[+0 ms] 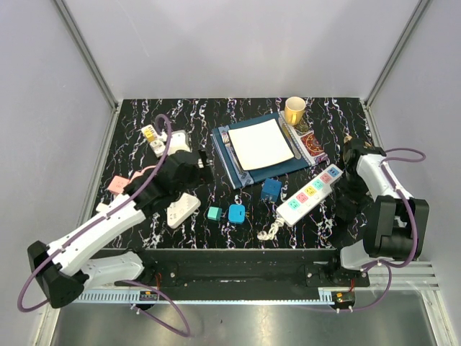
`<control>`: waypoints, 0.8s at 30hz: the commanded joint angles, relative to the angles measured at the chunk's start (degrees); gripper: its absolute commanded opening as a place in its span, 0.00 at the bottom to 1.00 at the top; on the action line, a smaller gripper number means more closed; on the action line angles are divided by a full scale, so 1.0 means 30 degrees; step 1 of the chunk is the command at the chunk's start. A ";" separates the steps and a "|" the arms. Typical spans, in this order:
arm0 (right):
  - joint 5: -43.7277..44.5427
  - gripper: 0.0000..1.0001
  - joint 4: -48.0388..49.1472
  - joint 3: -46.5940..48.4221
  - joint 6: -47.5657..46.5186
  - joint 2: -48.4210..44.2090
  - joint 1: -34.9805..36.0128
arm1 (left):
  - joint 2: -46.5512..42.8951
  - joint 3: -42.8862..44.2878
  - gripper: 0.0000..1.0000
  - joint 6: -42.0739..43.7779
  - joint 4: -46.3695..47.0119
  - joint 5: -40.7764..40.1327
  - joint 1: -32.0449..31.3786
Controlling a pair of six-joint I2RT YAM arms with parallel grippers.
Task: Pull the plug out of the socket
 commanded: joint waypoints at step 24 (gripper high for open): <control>-1.4394 0.95 0.8715 -0.0527 -0.4407 -0.8056 0.1916 | 0.0120 0.0172 0.93 -0.2041 -0.3685 -0.2116 0.6558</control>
